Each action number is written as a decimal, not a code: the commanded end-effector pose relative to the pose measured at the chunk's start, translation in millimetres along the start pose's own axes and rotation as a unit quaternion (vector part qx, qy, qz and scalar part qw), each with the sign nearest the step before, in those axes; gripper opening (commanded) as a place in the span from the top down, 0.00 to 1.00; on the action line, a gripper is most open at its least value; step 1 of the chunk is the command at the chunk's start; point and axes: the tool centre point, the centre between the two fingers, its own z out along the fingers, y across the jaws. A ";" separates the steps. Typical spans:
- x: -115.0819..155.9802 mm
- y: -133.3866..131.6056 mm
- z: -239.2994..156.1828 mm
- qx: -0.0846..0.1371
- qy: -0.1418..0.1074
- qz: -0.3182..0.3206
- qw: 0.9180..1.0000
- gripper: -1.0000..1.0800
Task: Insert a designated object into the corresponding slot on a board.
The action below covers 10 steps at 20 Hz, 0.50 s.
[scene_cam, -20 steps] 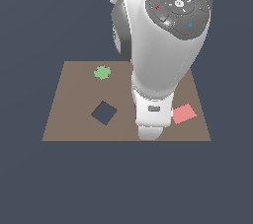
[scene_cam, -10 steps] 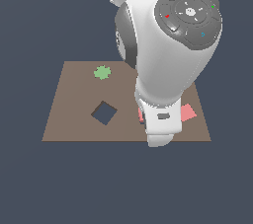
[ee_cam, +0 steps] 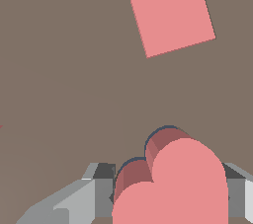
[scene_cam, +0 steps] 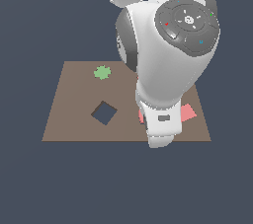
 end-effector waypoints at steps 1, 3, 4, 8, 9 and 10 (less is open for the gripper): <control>0.1 0.2 2.9 0.000 0.000 -0.001 1.000 1.00; 0.1 0.2 2.9 0.000 0.000 -0.001 1.000 0.04; 0.1 0.2 2.9 0.000 0.000 -0.001 1.000 0.04; 0.1 0.2 2.9 0.000 0.000 -0.001 1.000 0.04; 0.1 0.2 2.9 0.000 0.000 -0.001 1.000 0.04; 0.1 0.2 2.9 0.000 0.000 -0.001 1.000 0.04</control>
